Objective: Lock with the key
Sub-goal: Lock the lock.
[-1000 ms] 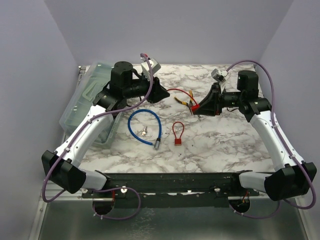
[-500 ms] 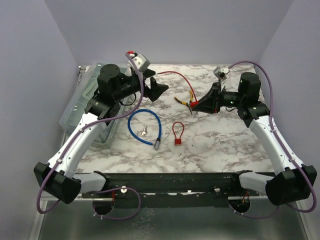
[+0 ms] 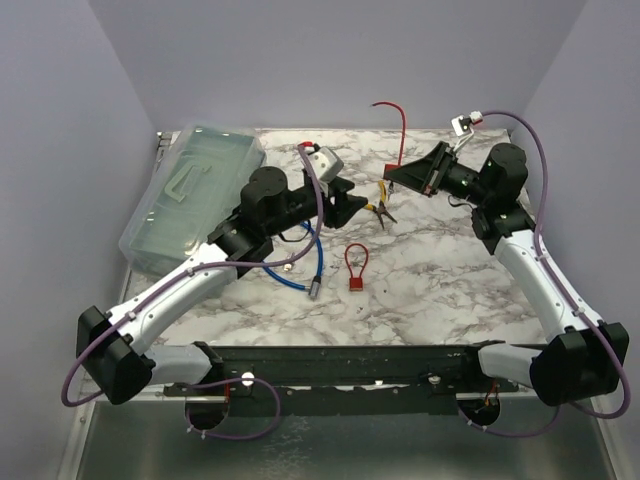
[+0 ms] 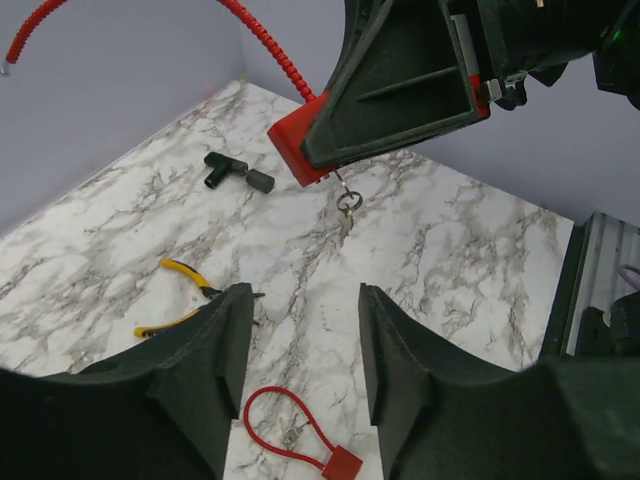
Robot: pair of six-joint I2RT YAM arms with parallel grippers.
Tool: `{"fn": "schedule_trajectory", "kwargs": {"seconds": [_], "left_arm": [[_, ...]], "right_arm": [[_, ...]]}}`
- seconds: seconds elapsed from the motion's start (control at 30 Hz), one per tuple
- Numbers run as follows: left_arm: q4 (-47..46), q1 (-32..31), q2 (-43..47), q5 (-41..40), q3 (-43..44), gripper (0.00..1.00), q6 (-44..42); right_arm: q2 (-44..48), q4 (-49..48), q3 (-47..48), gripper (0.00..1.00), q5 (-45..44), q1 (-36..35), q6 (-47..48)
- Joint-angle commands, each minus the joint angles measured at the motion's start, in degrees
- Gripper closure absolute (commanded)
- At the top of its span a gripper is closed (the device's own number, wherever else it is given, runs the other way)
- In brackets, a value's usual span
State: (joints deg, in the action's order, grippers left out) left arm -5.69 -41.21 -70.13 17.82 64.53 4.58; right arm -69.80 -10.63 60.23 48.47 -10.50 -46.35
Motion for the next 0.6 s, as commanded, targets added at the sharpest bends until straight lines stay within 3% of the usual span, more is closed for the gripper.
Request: {"fn": "schedule_trajectory", "kwargs": {"seconds": [0.0, 0.23, 0.57], "left_arm": [[-1.7, -4.2, -3.9, -10.5, 5.1, 0.54, -4.1], [-1.7, -7.7, -8.0, -16.1, 8.4, 0.64, -7.1], [-0.6, -10.0, -11.0, -20.4, 10.6, 0.67, -11.2]], "right_arm": [[-0.8, -2.0, 0.9, 1.0, -4.1, -0.3, -6.4], [-0.8, -1.0, 0.7, 1.0, -3.6, -0.6, -7.4], [-0.5, -1.2, 0.6, 1.0, -3.9, -1.4, -8.2]]}}
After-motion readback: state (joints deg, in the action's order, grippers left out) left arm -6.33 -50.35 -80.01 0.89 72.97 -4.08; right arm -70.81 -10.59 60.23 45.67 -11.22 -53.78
